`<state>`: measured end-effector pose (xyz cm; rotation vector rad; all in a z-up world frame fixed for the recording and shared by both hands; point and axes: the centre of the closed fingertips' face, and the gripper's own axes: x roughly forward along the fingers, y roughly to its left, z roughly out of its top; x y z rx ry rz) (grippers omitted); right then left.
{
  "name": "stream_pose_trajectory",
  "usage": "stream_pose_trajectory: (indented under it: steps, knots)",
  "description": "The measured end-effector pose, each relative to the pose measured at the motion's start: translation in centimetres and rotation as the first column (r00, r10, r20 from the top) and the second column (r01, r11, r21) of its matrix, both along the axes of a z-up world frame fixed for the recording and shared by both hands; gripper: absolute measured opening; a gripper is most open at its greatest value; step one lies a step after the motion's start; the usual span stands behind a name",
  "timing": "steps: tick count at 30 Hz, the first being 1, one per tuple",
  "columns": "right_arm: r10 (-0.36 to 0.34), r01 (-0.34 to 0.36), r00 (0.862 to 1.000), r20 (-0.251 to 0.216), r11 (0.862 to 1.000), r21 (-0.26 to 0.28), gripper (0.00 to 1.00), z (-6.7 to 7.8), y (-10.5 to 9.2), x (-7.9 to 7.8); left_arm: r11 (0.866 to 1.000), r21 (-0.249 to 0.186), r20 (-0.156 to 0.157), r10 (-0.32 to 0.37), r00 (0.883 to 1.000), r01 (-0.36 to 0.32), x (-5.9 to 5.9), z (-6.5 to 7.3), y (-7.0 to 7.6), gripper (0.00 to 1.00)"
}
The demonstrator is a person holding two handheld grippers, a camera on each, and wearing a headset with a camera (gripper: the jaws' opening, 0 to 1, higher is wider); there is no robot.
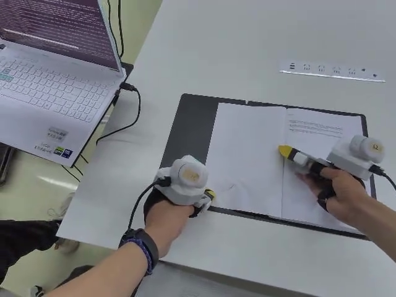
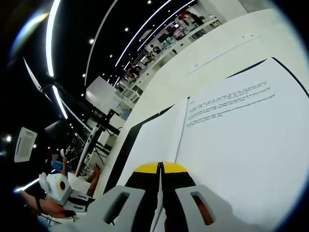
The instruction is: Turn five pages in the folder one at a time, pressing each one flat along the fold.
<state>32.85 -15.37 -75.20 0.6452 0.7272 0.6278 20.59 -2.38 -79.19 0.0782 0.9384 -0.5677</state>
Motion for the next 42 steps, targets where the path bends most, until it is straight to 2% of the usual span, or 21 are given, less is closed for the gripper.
stream_pose_trajectory:
  steps: [6, 11, 17, 21, 22, 24, 35, 37, 38, 42]
  knots:
    - [-0.028, 0.028, 1.0, -0.005, 0.999, 0.022, 0.0, 0.2, 0.1, 0.8, 1.0, 0.009, -0.001, -0.005, 1.0, 0.005, 0.0, -0.1, 0.0, 0.0]
    - [-0.042, 0.042, 0.999, -0.004, 0.999, 0.027, 0.0, 0.4, 0.4, 1.2, 1.0, 0.02, 0.012, -0.022, 1.0, 0.022, -0.1, -0.1, 0.0, 0.0]
    - [-0.059, 0.059, 0.998, -0.01, 0.997, 0.047, 0.0, 0.5, 0.5, 1.6, 1.0, 0.009, 0.007, -0.014, 1.0, 0.014, -0.3, -0.1, 0.1, 0.0]
    - [-0.09, 0.091, 0.996, -0.011, 0.994, 0.061, 0.0, 0.5, 0.6, 2.5, 1.0, 0.009, 0.002, -0.029, 1.0, 0.029, -0.3, -0.1, 0.1, 0.0]
    - [-0.103, 0.104, 0.995, -0.012, 0.992, 0.065, 0.0, -0.1, 0.4, 3.4, 0.999, 0.009, 0.0, -0.031, 1.0, 0.031, -0.3, -0.1, 0.1, 0.0]
    - [-0.12, 0.12, 0.993, -0.016, 0.99, 0.079, 0.0, -0.3, 0.3, 4.0, 0.999, 0.009, 0.0, -0.033, 0.999, 0.033, -0.3, -0.1, 0.1, 0.0]
    - [-0.171, 0.171, 0.985, -0.016, 0.981, 0.087, 0.0, 0.0, 0.6, 5.4, 0.998, 0.025, 0.021, -0.063, 0.998, 0.062, -0.4, 0.0, 0.0, 0.0]
    - [-0.197, 0.199, 0.98, -0.034, 0.974, 0.106, 0.0, 0.0, 0.5, 6.0, 0.998, 0.016, 0.027, -0.069, 0.997, 0.069, -0.4, 0.0, 0.1, 0.0]
    - [-0.199, 0.201, 0.98, -0.03, 0.974, 0.106, 0.0, -0.1, 0.5, 6.1, 0.998, 0.0, 0.026, -0.058, 0.998, 0.058, -0.3, 0.0, 0.2, 0.0]
    - [-0.221, 0.223, 0.975, -0.032, 0.968, 0.115, 0.0, -0.1, 0.4, 7.0, 0.998, -0.007, 0.026, -0.061, 0.998, 0.061, -0.3, 0.0, 0.1, 0.0]
